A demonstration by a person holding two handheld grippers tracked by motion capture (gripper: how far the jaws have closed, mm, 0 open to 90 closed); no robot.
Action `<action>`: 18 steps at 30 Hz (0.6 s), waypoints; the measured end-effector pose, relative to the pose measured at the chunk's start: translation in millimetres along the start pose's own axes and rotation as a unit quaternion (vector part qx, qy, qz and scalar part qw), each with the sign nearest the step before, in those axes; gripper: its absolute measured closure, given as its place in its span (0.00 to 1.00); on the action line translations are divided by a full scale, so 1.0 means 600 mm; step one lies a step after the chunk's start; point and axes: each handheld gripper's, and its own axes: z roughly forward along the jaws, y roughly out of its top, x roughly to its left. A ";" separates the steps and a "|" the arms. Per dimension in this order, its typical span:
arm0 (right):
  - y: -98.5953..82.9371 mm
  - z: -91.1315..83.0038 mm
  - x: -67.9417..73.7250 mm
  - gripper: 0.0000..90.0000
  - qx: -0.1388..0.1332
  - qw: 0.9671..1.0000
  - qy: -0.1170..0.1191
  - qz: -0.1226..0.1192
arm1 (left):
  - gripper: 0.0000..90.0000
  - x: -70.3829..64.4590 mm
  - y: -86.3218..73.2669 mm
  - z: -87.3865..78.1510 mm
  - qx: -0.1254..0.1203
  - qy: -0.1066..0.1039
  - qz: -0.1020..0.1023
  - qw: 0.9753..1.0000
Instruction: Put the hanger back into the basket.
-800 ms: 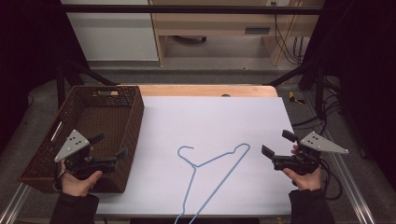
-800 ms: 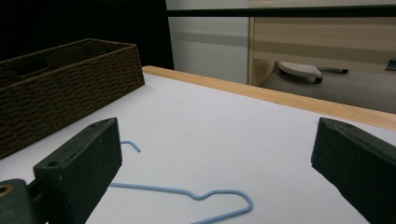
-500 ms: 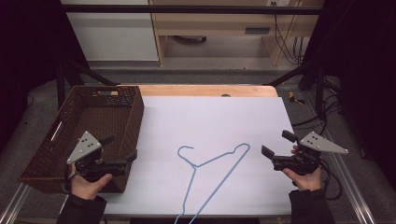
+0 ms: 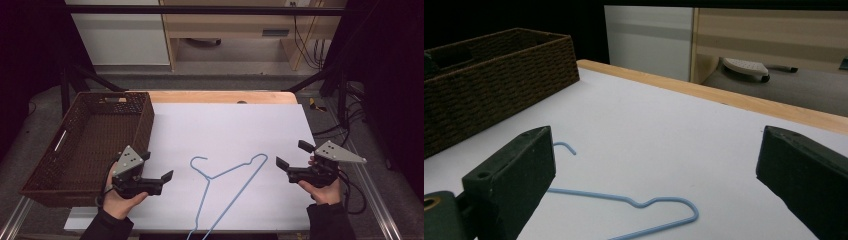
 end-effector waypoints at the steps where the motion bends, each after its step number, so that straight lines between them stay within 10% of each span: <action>1: 0.000 0.000 0.000 0.03 0.000 1.000 0.000 0.000 | 0.07 -0.004 0.000 0.005 0.005 -0.002 -0.002 1.000; 18: -0.004 0.017 0.013 0.04 0.016 1.000 0.011 -0.006 | 0.14 -0.079 -0.022 0.114 0.116 -0.029 0.023 0.993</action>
